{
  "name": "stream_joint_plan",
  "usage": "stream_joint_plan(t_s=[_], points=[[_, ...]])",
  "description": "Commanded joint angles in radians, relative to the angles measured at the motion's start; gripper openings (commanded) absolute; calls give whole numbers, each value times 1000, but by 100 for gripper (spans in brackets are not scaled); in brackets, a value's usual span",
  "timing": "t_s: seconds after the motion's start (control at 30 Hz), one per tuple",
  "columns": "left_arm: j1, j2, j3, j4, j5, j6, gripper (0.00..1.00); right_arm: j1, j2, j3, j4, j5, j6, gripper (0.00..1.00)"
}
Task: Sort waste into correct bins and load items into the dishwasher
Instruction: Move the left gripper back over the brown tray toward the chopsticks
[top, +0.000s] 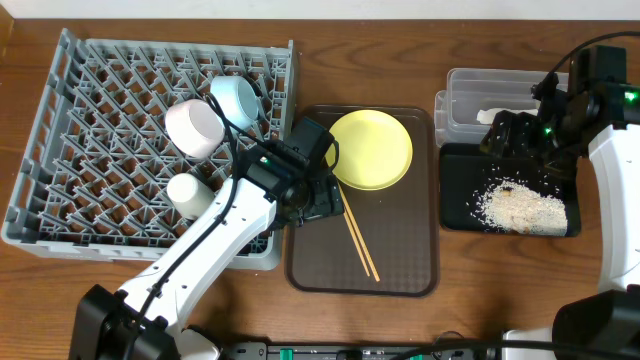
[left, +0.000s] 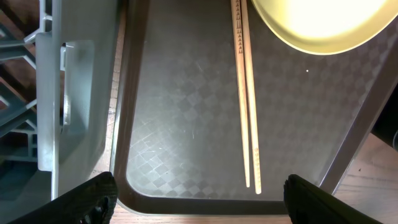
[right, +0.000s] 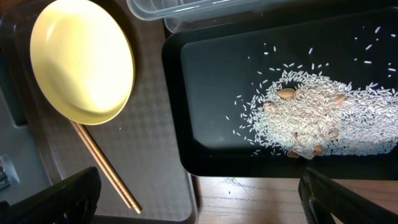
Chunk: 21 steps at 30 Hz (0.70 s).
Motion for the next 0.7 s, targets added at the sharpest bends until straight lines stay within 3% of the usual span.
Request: stream_joint_plan(t_s=[0.0, 0.67], points=[[-2, -14, -7, -2, -16, -17, 88, -8, -24, 11, -3, 2, -8, 99], [-55, 42, -7, 29, -18, -27, 88, -8, -24, 11, -5, 1, -8, 99]])
